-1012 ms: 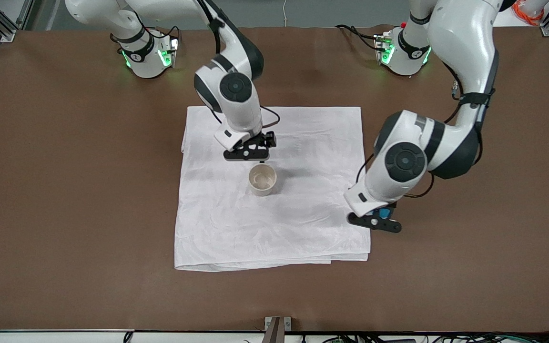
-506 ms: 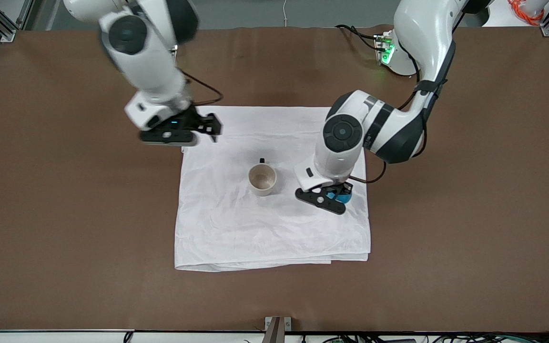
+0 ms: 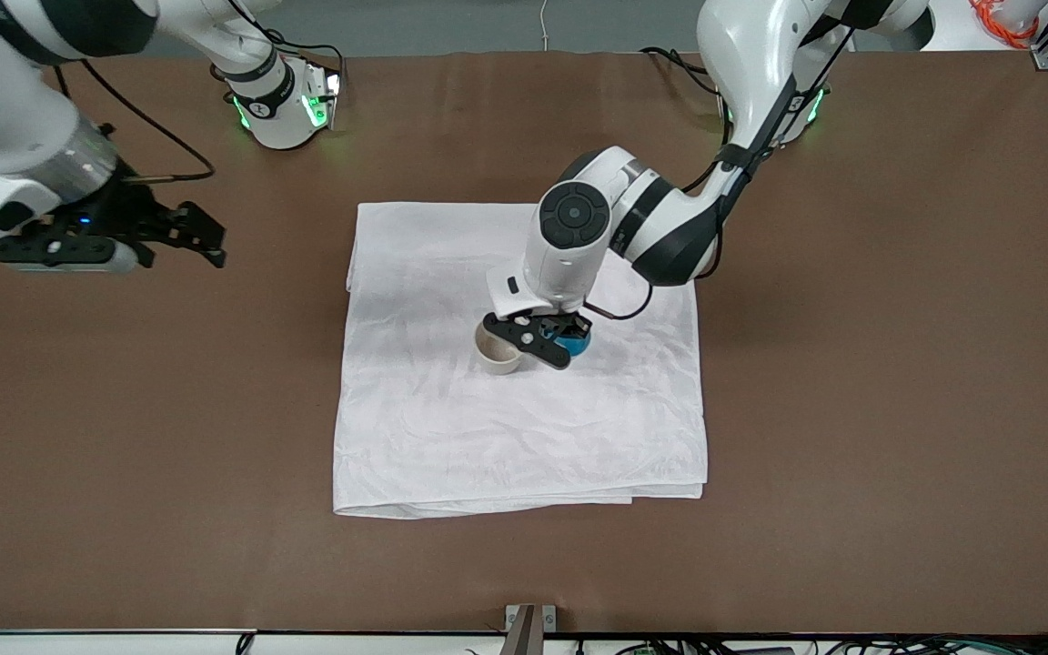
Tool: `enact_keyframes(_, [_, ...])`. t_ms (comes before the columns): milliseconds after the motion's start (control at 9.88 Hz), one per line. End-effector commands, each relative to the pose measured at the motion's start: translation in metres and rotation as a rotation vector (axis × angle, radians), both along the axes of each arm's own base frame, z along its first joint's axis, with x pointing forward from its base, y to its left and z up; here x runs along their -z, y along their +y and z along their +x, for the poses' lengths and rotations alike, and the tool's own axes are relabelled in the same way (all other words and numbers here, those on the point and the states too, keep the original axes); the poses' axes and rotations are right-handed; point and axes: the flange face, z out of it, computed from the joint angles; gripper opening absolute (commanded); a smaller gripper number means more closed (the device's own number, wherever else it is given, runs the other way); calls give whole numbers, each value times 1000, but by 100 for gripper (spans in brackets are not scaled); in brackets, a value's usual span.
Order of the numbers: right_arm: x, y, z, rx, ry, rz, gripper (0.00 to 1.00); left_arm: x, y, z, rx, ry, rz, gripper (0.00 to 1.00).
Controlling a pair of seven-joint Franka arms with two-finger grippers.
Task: Place blue cup into white mug on cloth
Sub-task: 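Release the mug and raise the right gripper while the left gripper approaches, then lower the blue cup into the white mug with the left gripper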
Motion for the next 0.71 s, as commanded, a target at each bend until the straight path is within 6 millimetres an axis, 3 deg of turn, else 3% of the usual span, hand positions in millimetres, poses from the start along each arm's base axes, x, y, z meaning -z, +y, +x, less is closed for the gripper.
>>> enact_keyframes(0, [-35,-18,6,-12,-40,-2,100,-7,-13,-5,-8,4,-22,0])
enact_keyframes(202, [-51,-33,13,21,-8,1,100,-9,-44,-38,-24,14,-25,0])
enact_keyframes(304, [-56,-34,20,20,16,-10,100,-5,-50,-44,-40,21,-21,0])
enact_keyframes(607, [-57,-38,29,28,28,-12,100,8,-58,-39,-47,-19,-62,0])
